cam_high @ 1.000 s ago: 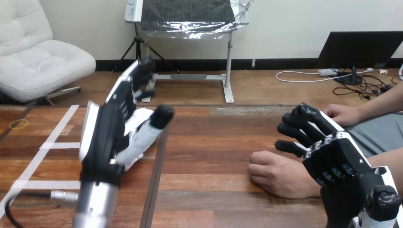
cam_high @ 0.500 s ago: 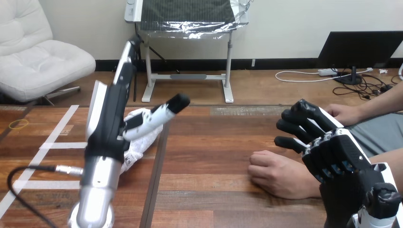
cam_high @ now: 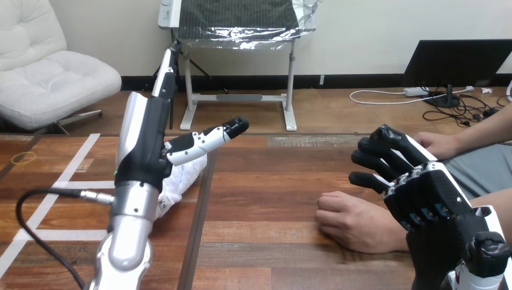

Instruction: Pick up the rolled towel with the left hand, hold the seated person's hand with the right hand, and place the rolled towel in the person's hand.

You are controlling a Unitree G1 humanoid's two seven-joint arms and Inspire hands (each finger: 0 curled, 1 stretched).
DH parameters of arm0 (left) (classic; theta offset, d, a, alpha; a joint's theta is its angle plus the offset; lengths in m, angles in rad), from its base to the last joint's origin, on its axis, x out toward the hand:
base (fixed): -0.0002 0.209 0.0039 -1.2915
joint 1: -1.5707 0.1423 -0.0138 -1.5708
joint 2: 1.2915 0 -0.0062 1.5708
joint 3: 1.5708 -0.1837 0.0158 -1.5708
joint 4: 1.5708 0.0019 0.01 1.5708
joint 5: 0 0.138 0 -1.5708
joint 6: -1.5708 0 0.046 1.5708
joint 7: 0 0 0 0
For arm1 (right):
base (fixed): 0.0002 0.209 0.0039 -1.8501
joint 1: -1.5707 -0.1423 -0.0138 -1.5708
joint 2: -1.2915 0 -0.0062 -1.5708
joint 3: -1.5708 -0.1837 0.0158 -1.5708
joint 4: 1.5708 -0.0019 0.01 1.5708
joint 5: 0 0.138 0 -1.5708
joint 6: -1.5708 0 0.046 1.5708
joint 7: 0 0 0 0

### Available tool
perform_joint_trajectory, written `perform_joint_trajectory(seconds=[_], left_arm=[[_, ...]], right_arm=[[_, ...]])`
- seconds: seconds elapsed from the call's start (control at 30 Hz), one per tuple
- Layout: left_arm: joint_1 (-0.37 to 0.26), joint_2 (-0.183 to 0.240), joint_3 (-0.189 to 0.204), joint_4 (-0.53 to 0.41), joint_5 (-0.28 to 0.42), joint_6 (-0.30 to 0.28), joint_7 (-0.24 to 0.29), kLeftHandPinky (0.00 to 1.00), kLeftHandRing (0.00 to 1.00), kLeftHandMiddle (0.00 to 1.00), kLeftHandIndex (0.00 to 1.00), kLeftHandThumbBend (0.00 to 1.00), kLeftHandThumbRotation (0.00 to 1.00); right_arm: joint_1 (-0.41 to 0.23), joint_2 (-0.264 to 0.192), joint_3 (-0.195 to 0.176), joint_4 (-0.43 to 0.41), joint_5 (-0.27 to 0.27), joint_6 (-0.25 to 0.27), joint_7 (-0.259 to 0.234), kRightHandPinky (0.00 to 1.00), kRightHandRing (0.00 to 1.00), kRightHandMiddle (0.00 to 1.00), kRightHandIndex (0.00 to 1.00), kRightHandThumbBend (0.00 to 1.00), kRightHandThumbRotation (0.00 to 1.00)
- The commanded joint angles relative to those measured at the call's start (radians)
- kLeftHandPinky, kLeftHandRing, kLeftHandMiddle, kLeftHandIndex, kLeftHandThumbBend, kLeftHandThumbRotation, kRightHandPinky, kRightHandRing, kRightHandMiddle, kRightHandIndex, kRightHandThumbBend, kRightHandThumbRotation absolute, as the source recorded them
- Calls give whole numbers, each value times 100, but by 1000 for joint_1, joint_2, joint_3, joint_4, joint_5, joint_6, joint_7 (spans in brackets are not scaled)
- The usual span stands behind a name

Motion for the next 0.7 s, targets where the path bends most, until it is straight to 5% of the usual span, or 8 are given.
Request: perform_joint_trajectory(seconds=[0.0, 0.23, 0.67], left_arm=[[-99, 27, -24, 54, 54, 47, 35, 82, 96, 100, 100, 99, 46], [-140, 35, -45, 104, 116, 119, 71, 81, 97, 100, 100, 97, 47], [-211, 50, -112, 237, 266, 224, 222, 91, 97, 99, 99, 96, 45]], right_arm=[[-51, 3, -10, -11, 9, -3, -1, 76, 82, 83, 83, 84, 100], [-53, 4, -10, -11, 7, -2, -2, 76, 82, 83, 83, 84, 100], [-54, 5, -10, -9, 8, -5, -1, 76, 81, 82, 82, 84, 100]])
